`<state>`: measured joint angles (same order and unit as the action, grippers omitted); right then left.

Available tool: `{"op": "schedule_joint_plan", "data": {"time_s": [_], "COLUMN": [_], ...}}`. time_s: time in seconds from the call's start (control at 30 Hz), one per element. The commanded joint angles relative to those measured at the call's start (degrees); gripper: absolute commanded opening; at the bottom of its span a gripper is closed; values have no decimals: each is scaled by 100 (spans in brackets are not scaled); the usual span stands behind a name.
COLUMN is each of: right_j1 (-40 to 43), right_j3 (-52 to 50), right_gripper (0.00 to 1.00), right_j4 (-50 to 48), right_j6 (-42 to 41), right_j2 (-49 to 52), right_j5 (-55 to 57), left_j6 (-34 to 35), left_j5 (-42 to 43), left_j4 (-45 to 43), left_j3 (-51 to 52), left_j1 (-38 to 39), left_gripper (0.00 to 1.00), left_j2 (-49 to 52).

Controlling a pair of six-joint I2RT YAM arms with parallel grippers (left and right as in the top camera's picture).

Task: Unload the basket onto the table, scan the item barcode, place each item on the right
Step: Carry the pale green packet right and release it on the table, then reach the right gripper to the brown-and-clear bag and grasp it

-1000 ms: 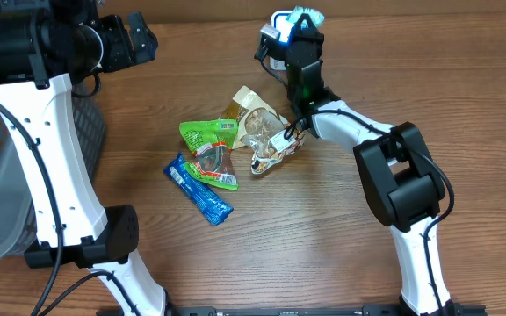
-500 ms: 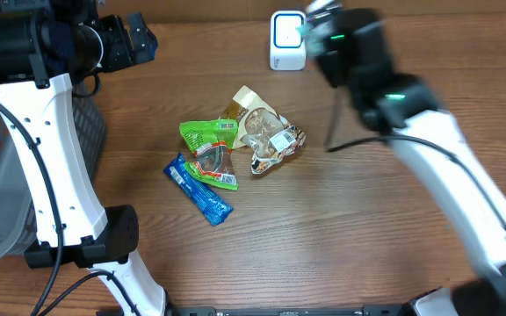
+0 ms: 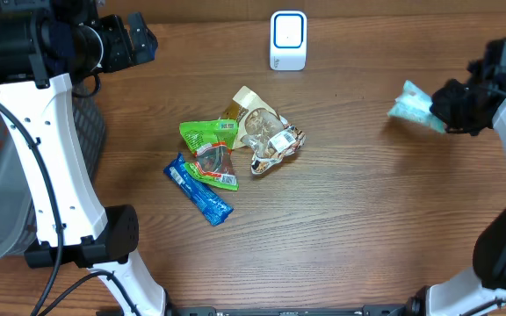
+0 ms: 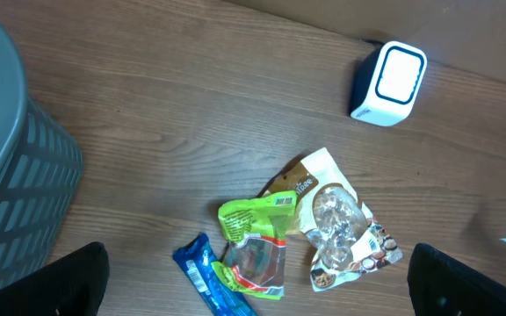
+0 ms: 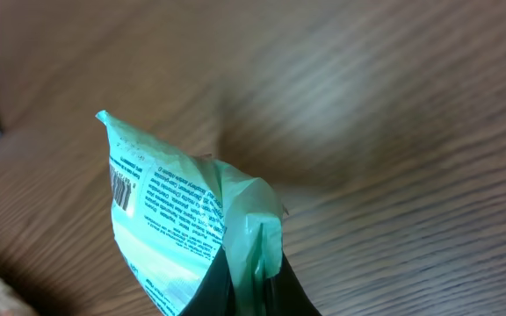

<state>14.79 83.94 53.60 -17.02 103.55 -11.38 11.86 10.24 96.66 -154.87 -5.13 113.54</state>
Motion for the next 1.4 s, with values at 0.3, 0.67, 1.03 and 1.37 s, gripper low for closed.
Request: {"op": "schedule_joint_plan", "data": {"time_s": [0.3,0.67,1.03,1.37], "right_j1": [105,-684,-2761,-3182], "right_j3": [-304,1139,1246,1246], "right_gripper": [50,59,90,95], "right_j4": [-31,905,-485,-1617], "right_j6": [203,1102,1954,2306], "right_j2": [396,393,756,2365], "right_j5": [-39,-577,-691,-2903], "left_j6": [-26,-26,-26,-26], "left_j5": [-35,-35,-35,-33], "left_j4": [0,0,0,0], "left_j3": [2,2,2,2], "left_j1": [-11,-11,-11,-11], "left_gripper": [100,100,100,100], "left_j2": [48,48,48,46]}}
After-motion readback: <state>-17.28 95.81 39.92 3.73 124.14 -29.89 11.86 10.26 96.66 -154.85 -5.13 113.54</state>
